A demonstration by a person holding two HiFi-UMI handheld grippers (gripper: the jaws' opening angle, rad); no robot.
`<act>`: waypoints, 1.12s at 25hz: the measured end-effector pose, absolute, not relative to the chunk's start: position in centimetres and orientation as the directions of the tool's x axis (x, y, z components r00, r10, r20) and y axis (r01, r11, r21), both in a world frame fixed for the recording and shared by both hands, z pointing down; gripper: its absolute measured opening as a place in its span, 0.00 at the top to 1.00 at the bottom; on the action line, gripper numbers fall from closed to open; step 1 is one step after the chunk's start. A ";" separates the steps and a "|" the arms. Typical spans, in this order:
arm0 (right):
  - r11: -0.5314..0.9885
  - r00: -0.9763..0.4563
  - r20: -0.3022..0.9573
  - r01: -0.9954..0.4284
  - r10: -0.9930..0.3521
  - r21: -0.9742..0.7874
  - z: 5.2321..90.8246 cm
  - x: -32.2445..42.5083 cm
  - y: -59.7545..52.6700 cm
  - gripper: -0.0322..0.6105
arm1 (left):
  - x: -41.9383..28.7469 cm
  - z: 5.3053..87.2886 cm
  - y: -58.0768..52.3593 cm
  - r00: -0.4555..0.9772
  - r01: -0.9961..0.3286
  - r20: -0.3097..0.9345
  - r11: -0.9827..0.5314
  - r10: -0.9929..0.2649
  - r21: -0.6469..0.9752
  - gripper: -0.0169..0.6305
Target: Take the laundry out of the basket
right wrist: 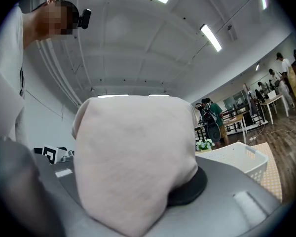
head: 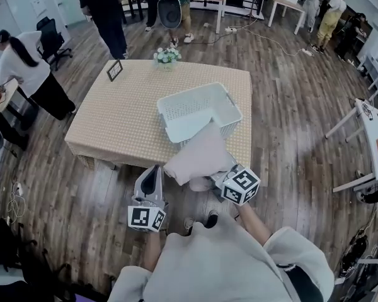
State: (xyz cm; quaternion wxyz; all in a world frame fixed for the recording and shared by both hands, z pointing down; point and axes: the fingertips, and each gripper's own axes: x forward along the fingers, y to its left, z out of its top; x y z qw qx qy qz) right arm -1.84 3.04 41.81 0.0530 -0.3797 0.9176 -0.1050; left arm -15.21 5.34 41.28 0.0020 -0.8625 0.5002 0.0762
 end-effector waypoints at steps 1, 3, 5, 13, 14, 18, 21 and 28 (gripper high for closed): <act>0.689 -0.705 -0.019 -0.686 -0.709 -0.234 41.8 -1.5 3.5 0.66 | -14.9 41.3 5.9 0.488 -0.864 -0.134 -0.499 -0.863 0.071 0.96; 0.690 -0.705 -0.021 -0.686 -0.709 -0.233 41.8 -0.7 4.6 0.66 | -14.4 41.4 7.0 0.484 -0.866 -0.132 -0.495 -0.865 0.069 0.96; 0.691 -0.707 -0.021 -0.684 -0.707 -0.234 42.1 0.1 6.1 0.66 | -13.7 41.6 8.4 0.476 -0.871 -0.130 -0.487 -0.870 0.069 0.96; 0.691 -0.715 0.009 -0.678 -0.699 -0.251 43.7 5.0 13.5 0.66 | -8.4 41.5 15.6 0.462 -0.877 -0.122 -0.473 -0.878 0.082 0.96; 0.689 -0.714 0.011 -0.680 -0.700 -0.252 44.0 5.7 14.4 0.66 | -7.7 41.6 16.5 0.464 -0.877 -0.120 -0.474 -0.878 0.081 0.96; 0.685 -0.712 0.019 -0.683 -0.702 -0.255 45.0 7.5 17.5 0.66 | -5.9 42.3 20.0 0.461 -0.880 -0.109 -0.470 -0.881 0.073 0.96; 0.689 -0.717 0.023 -0.677 -0.696 -0.258 45.7 8.0 19.6 0.66 | -5.3 42.7 22.3 0.455 -0.884 -0.103 -0.463 -0.885 0.070 0.96; 0.692 -0.719 0.013 -0.673 -0.695 -0.261 45.8 8.8 22.5 0.66 | -4.2 43.1 25.4 0.456 -0.884 -0.099 -0.463 -0.884 0.063 0.96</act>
